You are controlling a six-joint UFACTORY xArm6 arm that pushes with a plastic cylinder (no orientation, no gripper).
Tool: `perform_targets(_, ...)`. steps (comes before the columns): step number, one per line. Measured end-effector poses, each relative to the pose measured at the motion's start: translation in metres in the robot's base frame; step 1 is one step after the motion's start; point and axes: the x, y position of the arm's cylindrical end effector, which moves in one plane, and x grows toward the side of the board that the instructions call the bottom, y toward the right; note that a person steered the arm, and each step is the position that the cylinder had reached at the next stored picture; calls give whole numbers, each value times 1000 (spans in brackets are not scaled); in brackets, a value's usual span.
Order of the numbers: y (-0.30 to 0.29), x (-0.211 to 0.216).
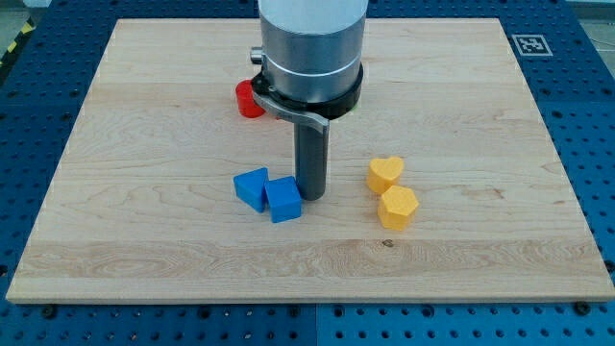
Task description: Push the blue blocks left to the yellow blocks in a line
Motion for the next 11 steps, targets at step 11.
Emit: perform_targets(11, -39, 82)
